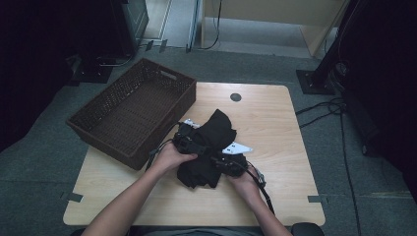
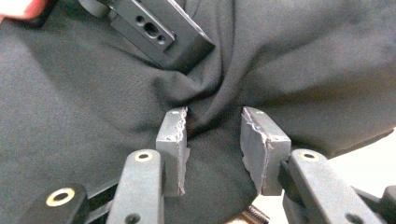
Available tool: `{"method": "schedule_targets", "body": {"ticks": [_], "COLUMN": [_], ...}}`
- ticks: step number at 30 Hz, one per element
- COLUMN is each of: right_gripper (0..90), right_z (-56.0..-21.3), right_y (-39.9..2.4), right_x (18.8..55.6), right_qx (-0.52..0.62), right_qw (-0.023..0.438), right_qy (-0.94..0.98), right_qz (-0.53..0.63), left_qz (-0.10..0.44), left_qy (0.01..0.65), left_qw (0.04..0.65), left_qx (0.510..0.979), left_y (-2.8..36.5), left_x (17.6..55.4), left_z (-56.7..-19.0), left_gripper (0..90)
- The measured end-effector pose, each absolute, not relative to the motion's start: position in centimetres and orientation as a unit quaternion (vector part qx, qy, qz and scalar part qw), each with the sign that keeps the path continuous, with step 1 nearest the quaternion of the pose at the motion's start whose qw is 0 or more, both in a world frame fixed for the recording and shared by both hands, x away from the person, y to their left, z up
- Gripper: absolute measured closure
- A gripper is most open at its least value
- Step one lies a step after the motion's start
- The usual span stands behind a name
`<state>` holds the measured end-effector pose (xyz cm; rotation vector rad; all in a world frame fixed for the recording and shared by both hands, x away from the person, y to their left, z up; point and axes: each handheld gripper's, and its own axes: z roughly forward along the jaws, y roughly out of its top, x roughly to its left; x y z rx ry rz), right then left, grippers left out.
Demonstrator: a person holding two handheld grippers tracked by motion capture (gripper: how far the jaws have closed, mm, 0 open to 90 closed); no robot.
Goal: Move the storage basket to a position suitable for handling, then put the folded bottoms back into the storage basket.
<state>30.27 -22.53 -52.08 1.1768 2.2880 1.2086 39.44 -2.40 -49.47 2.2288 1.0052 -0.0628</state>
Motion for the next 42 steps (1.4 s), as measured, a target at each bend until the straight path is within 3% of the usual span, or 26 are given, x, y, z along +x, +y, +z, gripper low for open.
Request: {"method": "schedule_targets", "body": {"ticks": [5, 8, 10, 18, 23, 29, 36, 42], "right_gripper": [60.9, 60.5, 60.5, 59.1, 55.9, 41.4, 35.0, 35.5], "right_z": [-52.1, -52.1, -52.1, -52.1, -52.1, -52.1, -51.3, -51.1], "right_y": [-22.2, -22.0, -21.8, -21.6, -21.8, -22.2, -23.2, -23.3], "right_x": [30.6, 31.2, 31.5, 31.9, 32.2, 32.3, 31.9, 31.4], "right_qx": [0.407, 0.403, 0.402, 0.408, 0.413, 0.426, 0.428, 0.408], "right_qw": [0.152, 0.156, 0.158, 0.154, 0.147, 0.146, 0.134, 0.146], "right_qy": [0.797, 0.801, 0.801, 0.798, 0.795, 0.786, 0.784, 0.796], "right_qz": [0.419, 0.415, 0.414, 0.416, 0.42, 0.424, 0.429, 0.423], "left_qz": [-0.035, -0.038, -0.038, -0.026, -0.006, -0.031, -0.04, -0.028], "left_qy": [0.385, 0.39, 0.393, 0.389, 0.378, 0.383, 0.381, 0.379], "left_qw": [0.332, 0.335, 0.336, 0.339, 0.341, 0.344, 0.328, 0.32], "left_qx": [0.86, 0.857, 0.855, 0.856, 0.861, 0.857, 0.864, 0.867], "left_y": [-2.4, -2.4, -2.4, -2.3, -2.5, -2.0, -2.2, -2.1], "left_x": [40.3, 40.6, 40.7, 40.5, 40.0, 40.6, 41.4, 41.6], "left_z": [-49.5, -49.4, -49.1, -48.8, -48.0, -47.7, -46.7, -45.4], "left_gripper": [8.3, 14.9, 23.9, 42.9, 60.9, 67.7, 71.6, 73.1]}}
